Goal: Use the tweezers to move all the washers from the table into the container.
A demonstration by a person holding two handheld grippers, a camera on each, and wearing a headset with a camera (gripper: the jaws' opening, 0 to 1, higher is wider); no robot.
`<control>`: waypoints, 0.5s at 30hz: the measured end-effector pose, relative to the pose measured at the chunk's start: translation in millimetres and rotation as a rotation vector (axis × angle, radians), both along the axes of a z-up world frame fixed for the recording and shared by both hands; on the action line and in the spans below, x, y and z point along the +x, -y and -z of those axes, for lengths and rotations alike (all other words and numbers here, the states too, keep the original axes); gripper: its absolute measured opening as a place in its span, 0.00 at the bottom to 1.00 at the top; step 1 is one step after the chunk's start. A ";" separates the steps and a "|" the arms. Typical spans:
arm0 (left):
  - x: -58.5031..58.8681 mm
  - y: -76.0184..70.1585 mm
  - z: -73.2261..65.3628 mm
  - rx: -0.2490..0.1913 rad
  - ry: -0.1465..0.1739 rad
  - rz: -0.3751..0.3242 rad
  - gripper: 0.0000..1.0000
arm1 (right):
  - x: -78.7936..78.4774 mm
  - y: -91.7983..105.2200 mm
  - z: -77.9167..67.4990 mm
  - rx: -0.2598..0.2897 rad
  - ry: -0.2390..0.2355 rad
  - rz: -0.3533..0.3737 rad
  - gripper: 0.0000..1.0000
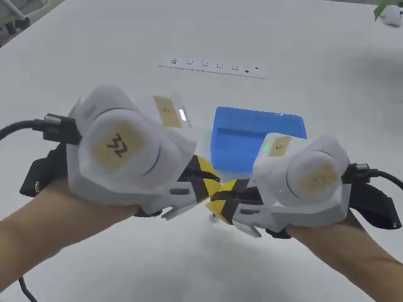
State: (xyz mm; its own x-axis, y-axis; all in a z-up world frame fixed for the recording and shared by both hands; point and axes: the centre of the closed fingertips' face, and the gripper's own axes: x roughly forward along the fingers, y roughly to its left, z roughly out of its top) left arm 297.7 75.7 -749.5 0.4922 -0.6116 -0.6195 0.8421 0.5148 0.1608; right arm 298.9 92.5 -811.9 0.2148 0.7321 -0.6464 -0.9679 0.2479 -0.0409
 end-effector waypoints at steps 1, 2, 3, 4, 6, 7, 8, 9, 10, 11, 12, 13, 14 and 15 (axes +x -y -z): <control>-0.2 -1.0 -0.4 -0.003 0.001 -0.002 0.05 | 0.1 0.5 -0.1 0.000 0.001 -0.001 0.04; 0.2 -2.8 -1.5 -0.010 0.002 -0.015 0.09 | 0.1 0.8 -0.2 -0.001 0.000 -0.001 0.04; 0.9 -5.7 -3.1 -0.024 -0.001 -0.041 0.11 | 0.5 1.8 -0.8 -0.001 0.000 0.002 0.04; 0.4 -7.3 -3.6 -0.030 -0.009 -0.051 0.14 | 0.7 3.1 -2.5 0.001 0.003 0.003 0.03; 0.1 -13.2 -3.5 -0.037 -0.031 -0.087 0.24 | 1.8 5.5 -9.1 0.011 0.004 0.009 0.03; 0.3 -16.0 -3.1 -0.039 -0.038 -0.106 0.29 | 2.4 6.4 -11.5 0.015 0.002 0.012 0.04; 0.1 -19.5 -3.0 -0.042 -0.045 -0.126 0.37 | 3.6 8.6 -14.9 0.018 -0.002 0.019 0.04; -0.6 -21.8 -2.1 -0.046 -0.058 -0.142 0.42 | 4.4 9.9 -17.8 0.023 -0.002 0.023 0.04; -2.2 -25.8 -0.4 -0.052 -0.086 -0.177 0.46 | 6.6 11.8 -22.9 0.034 0.003 0.033 0.04; -2.1 -27.9 -0.2 -0.060 -0.092 -0.195 0.53 | 8.1 13.0 -26.6 0.041 0.003 0.039 0.04; -2.5 -30.1 0.1 -0.069 -0.102 -0.218 0.58 | 9.4 14.3 -30.2 0.049 0.000 0.046 0.03; -3.6 -31.9 -0.3 -0.093 -0.115 -0.250 0.64 | 12.2 16.4 -35.8 0.060 0.001 0.058 0.03; -5.9 -33.2 0.8 -0.112 -0.138 -0.271 0.69 | 15.8 18.4 -41.5 0.073 0.006 0.071 0.03; -6.8 -34.9 1.8 -0.118 -0.146 -0.281 0.72 | 18.2 20.1 -44.1 0.077 0.001 0.081 0.03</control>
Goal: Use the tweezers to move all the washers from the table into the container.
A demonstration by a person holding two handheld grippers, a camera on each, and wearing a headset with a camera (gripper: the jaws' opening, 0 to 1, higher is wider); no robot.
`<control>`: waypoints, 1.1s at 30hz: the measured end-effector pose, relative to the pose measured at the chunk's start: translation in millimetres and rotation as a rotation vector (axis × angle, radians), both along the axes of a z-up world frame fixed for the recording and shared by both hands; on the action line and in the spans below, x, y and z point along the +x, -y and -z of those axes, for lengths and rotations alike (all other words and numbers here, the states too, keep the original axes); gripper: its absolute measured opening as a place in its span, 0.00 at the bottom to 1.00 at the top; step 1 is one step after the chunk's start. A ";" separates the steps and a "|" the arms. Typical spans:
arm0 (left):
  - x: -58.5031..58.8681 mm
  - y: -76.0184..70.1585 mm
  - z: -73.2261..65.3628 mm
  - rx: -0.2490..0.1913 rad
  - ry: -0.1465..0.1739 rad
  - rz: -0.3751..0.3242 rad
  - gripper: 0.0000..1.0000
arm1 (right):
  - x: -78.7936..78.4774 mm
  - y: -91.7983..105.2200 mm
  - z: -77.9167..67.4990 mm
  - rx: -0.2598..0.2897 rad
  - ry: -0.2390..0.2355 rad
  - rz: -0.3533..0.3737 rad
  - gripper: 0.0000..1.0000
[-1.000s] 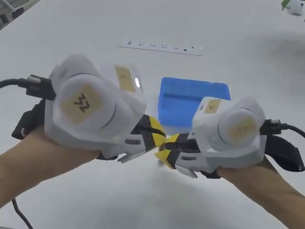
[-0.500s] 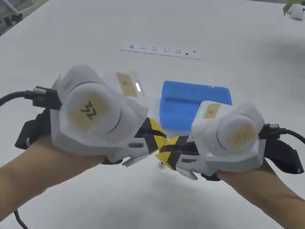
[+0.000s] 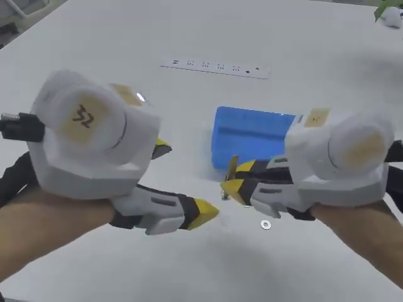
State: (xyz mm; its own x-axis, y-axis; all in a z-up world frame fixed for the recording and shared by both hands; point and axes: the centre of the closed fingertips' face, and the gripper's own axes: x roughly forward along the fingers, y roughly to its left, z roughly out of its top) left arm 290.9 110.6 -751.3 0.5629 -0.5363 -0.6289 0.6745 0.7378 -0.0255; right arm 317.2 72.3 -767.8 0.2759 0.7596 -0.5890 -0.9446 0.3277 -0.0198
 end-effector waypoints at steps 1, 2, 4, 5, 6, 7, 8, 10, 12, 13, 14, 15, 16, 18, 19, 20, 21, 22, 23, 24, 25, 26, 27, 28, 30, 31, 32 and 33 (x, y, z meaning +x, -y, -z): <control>-0.8 -0.9 0.5 -0.002 -0.001 -0.006 0.77 | 1.8 1.2 -3.2 0.009 -0.001 0.004 0.03; -3.9 1.2 0.9 0.004 0.001 -0.012 0.80 | 6.8 3.5 -9.0 0.027 0.004 0.024 0.03; -6.8 0.2 2.2 0.008 -0.002 -0.033 0.86 | 15.7 7.8 -17.0 0.047 0.015 0.051 0.03; -8.0 0.2 3.1 0.006 -0.008 -0.039 0.88 | 19.5 9.5 -20.6 0.058 0.018 0.062 0.03; -9.3 -0.2 4.4 0.004 -0.015 -0.046 0.90 | 23.7 10.8 -24.4 0.071 0.022 0.074 0.03; -10.5 -0.6 6.0 0.002 -0.024 -0.059 0.93 | 27.2 11.4 -28.3 0.087 0.025 0.086 0.03; -12.1 0.6 6.9 -0.004 -0.027 -0.071 0.94 | 32.6 12.3 -33.4 0.109 0.025 0.103 0.03; -15.3 1.5 11.0 -0.012 -0.046 -0.089 0.99 | 41.8 13.4 -41.0 0.136 0.033 0.125 0.03; -18.0 2.4 15.4 -0.012 -0.063 -0.094 0.99 | 48.5 13.2 -43.1 0.150 0.032 0.133 0.03; -19.7 2.9 18.1 -0.007 -0.071 -0.097 0.99 | 53.3 12.8 -44.1 0.153 0.039 0.139 0.03; -21.2 3.7 19.1 -0.003 -0.073 -0.096 0.99 | 58.1 12.4 -44.2 0.151 0.051 0.143 0.03; -22.3 4.4 20.4 0.001 -0.077 -0.093 0.99 | 61.6 12.3 -42.1 0.151 0.053 0.143 0.03; -23.2 4.3 22.5 0.006 -0.082 -0.090 0.99 | 65.9 11.5 -41.3 0.153 0.055 0.146 0.03; -23.7 4.2 24.1 0.009 -0.084 -0.088 0.99 | 71.3 10.2 -40.0 0.155 0.060 0.152 0.03; -23.4 3.9 24.1 0.009 -0.083 -0.090 0.99 | 75.2 9.0 -39.0 0.157 0.063 0.157 0.03; -23.2 3.6 23.9 0.009 -0.082 -0.091 0.99 | 78.1 8.3 -38.3 0.157 0.066 0.160 0.03; -22.9 3.6 23.7 0.007 -0.081 -0.094 0.99 | 84.1 6.6 -35.7 0.158 0.067 0.162 0.03; -22.7 3.4 23.8 0.004 -0.082 -0.097 0.99 | 85.6 6.2 -35.0 0.158 0.068 0.164 0.03; -22.4 3.2 23.9 0.000 -0.084 -0.103 0.99 | 89.8 5.3 -32.6 0.155 0.072 0.168 0.03; -21.8 2.6 24.0 -0.001 -0.083 -0.108 0.99 | 93.4 3.9 -30.0 0.153 0.072 0.170 0.03; -21.4 1.8 24.1 0.000 -0.083 -0.111 0.99 | 95.4 3.1 -28.3 0.150 0.075 0.172 0.03; -21.8 1.8 24.5 0.001 -0.087 -0.113 0.99 | 98.4 1.9 -25.6 0.149 0.077 0.174 0.03; -22.1 1.1 25.2 0.003 -0.091 -0.116 0.99 | 100.5 0.9 -23.2 0.150 0.072 0.176 0.04; -22.5 1.1 25.7 0.004 -0.094 -0.118 0.99 | 102.5 0.1 -20.6 0.152 0.065 0.181 0.04; -22.5 -0.5 26.9 0.008 -0.096 -0.120 0.99 | 107.0 -1.6 -13.4 0.149 0.059 0.190 0.04; -22.4 -1.0 27.1 0.011 -0.095 -0.120 0.99 | 109.8 -3.2 -7.5 0.145 0.045 0.192 0.04; -22.8 -0.9 27.4 0.013 -0.097 -0.118 0.99 | 111.6 -3.5 -4.1 0.145 0.042 0.198 0.04; -23.0 -1.3 27.9 0.014 -0.100 -0.117 0.99 | 113.5 -3.2 -0.2 0.146 0.039 0.205 0.04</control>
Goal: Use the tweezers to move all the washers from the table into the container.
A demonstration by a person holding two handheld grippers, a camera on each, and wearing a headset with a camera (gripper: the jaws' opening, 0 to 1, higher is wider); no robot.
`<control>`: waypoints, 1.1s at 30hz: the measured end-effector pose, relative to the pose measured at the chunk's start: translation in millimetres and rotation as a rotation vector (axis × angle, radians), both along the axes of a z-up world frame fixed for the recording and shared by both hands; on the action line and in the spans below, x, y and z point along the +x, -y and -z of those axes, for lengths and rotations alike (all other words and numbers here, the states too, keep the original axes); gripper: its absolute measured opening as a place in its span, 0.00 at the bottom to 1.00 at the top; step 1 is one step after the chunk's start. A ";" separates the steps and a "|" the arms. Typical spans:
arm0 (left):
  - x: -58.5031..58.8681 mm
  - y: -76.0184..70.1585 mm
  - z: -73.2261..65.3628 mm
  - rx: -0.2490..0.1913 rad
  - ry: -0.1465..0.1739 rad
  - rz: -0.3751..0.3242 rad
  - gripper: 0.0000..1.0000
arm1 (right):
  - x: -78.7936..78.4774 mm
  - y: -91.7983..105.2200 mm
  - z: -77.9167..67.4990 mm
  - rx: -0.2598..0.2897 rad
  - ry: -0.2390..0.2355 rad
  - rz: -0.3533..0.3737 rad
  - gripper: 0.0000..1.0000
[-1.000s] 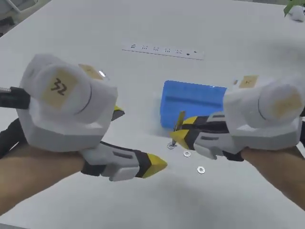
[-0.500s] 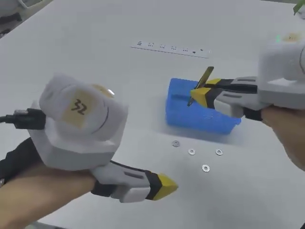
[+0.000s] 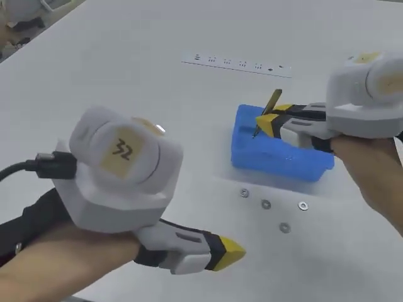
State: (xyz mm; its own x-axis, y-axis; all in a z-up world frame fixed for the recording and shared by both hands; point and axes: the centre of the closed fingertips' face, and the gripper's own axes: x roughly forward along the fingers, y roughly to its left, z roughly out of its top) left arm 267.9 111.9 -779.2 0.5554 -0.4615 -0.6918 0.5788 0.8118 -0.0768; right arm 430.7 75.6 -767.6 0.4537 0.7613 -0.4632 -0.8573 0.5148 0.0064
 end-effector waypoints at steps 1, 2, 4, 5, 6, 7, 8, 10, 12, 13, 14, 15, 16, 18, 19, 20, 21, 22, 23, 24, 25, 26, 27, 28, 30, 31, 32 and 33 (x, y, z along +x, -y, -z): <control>0.1 -0.4 0.3 0.000 0.000 0.000 0.99 | 0.8 -0.1 3.3 0.000 -0.005 0.007 0.04; 0.4 -0.9 0.5 -0.001 0.001 -0.001 0.99 | 1.8 -0.6 7.8 -0.002 -0.011 0.011 0.04; 0.5 -1.5 1.4 -0.002 -0.002 -0.003 0.98 | 4.9 -2.5 15.0 -0.005 -0.016 0.015 0.04; 0.5 -1.5 1.5 0.001 -0.003 -0.001 0.97 | 5.9 -3.0 19.0 -0.008 -0.022 0.018 0.04; 0.5 -1.8 1.8 0.004 -0.002 -0.001 0.97 | 6.6 -2.9 21.9 -0.014 -0.023 0.021 0.04; 0.3 -2.8 2.3 0.010 -0.002 0.001 0.96 | 7.6 -3.1 26.8 -0.029 -0.021 0.024 0.04; 0.4 -2.9 2.2 0.012 0.000 0.003 0.96 | 8.2 -3.5 29.5 -0.035 -0.022 0.025 0.04; 1.1 -2.6 1.4 0.004 0.003 0.004 0.96 | 7.9 -3.6 32.6 -0.036 -0.032 0.023 0.04; 1.2 -3.0 2.3 0.004 0.000 0.009 0.96 | 7.6 -3.1 36.4 -0.033 -0.048 0.025 0.04; 1.4 -3.4 2.5 0.009 0.001 0.010 0.96 | 7.2 -2.6 38.3 -0.036 -0.052 0.027 0.04; 1.9 -4.1 2.5 0.013 0.005 0.011 0.96 | 6.9 -1.9 39.5 -0.040 -0.054 0.028 0.04; 2.1 -4.3 2.4 0.013 0.005 0.010 0.96 | 6.9 -1.0 39.5 -0.041 -0.057 0.031 0.04; 2.1 -4.5 2.3 0.012 0.005 0.008 0.96 | 7.1 -1.2 38.1 -0.033 -0.059 0.033 0.05; 2.1 -4.1 2.6 0.009 0.003 0.007 0.96 | 7.4 -0.1 37.8 -0.029 -0.071 0.037 0.05; 2.1 -3.9 2.7 0.010 0.003 0.008 0.96 | 7.5 0.7 36.5 -0.028 -0.071 0.039 0.05; 2.0 -3.9 2.7 0.012 0.004 0.011 0.96 | 7.6 1.3 34.1 -0.024 -0.069 0.039 0.05; 2.1 -4.2 2.6 0.014 0.004 0.013 0.96 | 7.3 1.9 30.8 -0.019 -0.067 0.040 0.05; 2.2 -4.5 2.2 0.015 0.005 0.013 0.96 | 6.7 2.0 25.6 -0.009 -0.060 0.040 0.05; 2.6 -5.1 1.8 0.015 0.007 0.012 0.96 | 6.4 2.3 23.1 -0.003 -0.056 0.041 0.05; 2.9 -5.4 1.2 0.013 0.008 0.011 0.96 | 1.4 3.4 13.0 0.015 -0.050 0.043 0.05; 3.4 -5.7 0.6 0.011 0.009 0.007 0.96 | 1.5 4.4 10.3 0.024 -0.048 0.042 0.05; 3.6 -6.1 0.3 0.010 0.010 0.005 0.96 | 1.0 5.3 7.1 0.034 -0.046 0.043 0.05; 3.7 -6.1 -0.4 0.010 0.011 0.003 0.96 | -3.8 6.5 0.3 0.049 -0.046 0.041 0.05; 4.0 -6.6 -0.7 0.009 0.012 0.001 0.96 | -7.1 7.2 -3.9 0.058 -0.046 0.038 0.05; 4.8 -7.7 -1.1 0.009 0.013 -0.001 0.96 | -13.8 8.9 -12.0 0.068 -0.037 0.038 0.05; 5.0 -8.5 -0.7 0.009 0.013 -0.001 0.96 | -16.4 9.7 -14.7 0.068 -0.032 0.037 0.05; 5.0 -8.8 -0.3 0.009 0.012 -0.001 0.97 | -19.7 11.1 -19.5 0.069 -0.018 0.036 0.04; 4.9 -8.6 -0.2 0.011 0.013 -0.001 0.97 | -23.6 11.3 -22.3 0.071 -0.015 0.033 0.04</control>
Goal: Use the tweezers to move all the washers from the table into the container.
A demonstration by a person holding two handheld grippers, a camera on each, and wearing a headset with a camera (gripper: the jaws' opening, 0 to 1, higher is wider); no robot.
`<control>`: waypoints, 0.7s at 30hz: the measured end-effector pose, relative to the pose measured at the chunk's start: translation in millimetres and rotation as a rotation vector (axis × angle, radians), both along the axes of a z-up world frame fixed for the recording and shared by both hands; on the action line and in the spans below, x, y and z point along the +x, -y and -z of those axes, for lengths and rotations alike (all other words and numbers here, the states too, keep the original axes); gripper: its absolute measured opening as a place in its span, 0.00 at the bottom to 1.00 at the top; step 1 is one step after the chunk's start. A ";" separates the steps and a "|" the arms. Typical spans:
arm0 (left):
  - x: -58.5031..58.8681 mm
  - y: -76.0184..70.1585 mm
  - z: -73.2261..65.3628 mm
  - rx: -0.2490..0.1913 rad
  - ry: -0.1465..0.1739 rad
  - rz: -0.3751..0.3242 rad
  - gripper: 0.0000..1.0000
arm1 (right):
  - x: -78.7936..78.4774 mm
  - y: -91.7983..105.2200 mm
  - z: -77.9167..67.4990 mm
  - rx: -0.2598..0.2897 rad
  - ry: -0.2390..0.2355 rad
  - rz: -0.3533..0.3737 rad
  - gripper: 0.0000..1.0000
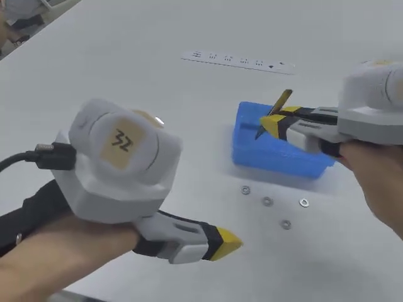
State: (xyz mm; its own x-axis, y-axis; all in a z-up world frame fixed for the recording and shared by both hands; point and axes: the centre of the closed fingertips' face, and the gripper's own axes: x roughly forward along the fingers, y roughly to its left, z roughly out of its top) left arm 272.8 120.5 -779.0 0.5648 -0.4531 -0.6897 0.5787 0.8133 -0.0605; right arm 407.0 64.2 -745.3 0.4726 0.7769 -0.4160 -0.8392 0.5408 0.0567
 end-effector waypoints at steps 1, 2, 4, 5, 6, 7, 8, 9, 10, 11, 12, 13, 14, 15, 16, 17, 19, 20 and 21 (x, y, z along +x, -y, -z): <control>0.1 -0.5 0.1 0.003 0.001 -0.001 0.96 | -5.4 0.1 -3.4 0.002 0.001 -0.004 0.04; 0.1 -0.9 0.0 0.004 0.001 -0.001 0.96 | -9.2 0.1 -5.0 0.001 0.002 -0.007 0.04; 0.6 -1.6 -1.0 0.003 0.004 -0.004 0.96 | -17.9 0.0 -7.8 -0.006 0.009 -0.015 0.04; 0.9 -1.7 -1.9 -0.001 0.005 -0.006 0.96 | -22.8 -0.1 -8.6 -0.009 0.010 -0.016 0.04; 1.0 -1.6 -2.3 -0.003 0.005 -0.007 0.96 | -24.3 -0.2 -8.6 -0.011 0.012 -0.016 0.04; 1.3 -1.5 -3.1 -0.007 0.007 -0.010 0.96 | -29.7 -0.5 -8.0 -0.015 0.018 -0.018 0.04; 1.4 -1.2 -3.8 -0.009 0.007 -0.010 0.96 | -33.0 -1.0 -6.7 -0.017 0.015 -0.022 0.04; 1.5 -0.8 -4.2 -0.010 0.008 -0.012 0.96 | -38.5 -1.7 -3.1 -0.023 0.006 -0.028 0.04; 1.8 -0.6 -4.4 -0.010 0.010 -0.013 0.96 | -41.5 -2.0 -0.6 -0.028 0.005 -0.030 0.04; 1.6 0.1 -4.6 -0.010 0.010 -0.012 0.96 | -45.7 -2.3 4.2 -0.033 -0.008 -0.035 0.04; 1.3 0.6 -4.7 -0.011 0.010 -0.013 0.96 | -48.5 -2.7 7.8 -0.033 -0.020 -0.039 0.05; 1.1 0.8 -4.7 -0.012 0.010 -0.013 0.96 | -51.8 -3.2 13.3 -0.036 -0.032 -0.043 0.05; 0.9 0.7 -4.4 -0.013 0.009 -0.014 0.96 | -53.1 -3.0 16.7 -0.041 -0.039 -0.044 0.05; 0.6 0.6 -4.1 -0.012 0.009 -0.014 0.96 | -54.7 -3.0 21.8 -0.048 -0.044 -0.045 0.05; 0.1 0.4 -3.9 -0.011 0.009 -0.015 0.96 | -55.1 -2.8 24.6 -0.053 -0.045 -0.045 0.05; -0.1 0.2 -3.8 -0.010 0.009 -0.016 0.95 | -55.5 -3.0 27.2 -0.054 -0.048 -0.047 0.05; -0.7 -0.2 -3.8 -0.013 0.009 -0.020 0.95 | -56.2 -4.2 33.4 -0.050 -0.068 -0.049 0.05; -1.2 0.0 -3.8 -0.015 0.008 -0.021 0.95 | -56.3 -4.8 35.7 -0.049 -0.073 -0.051 0.05; -1.7 0.1 -3.5 -0.016 0.008 -0.021 0.95 | -56.1 -5.5 38.3 -0.053 -0.078 -0.051 0.05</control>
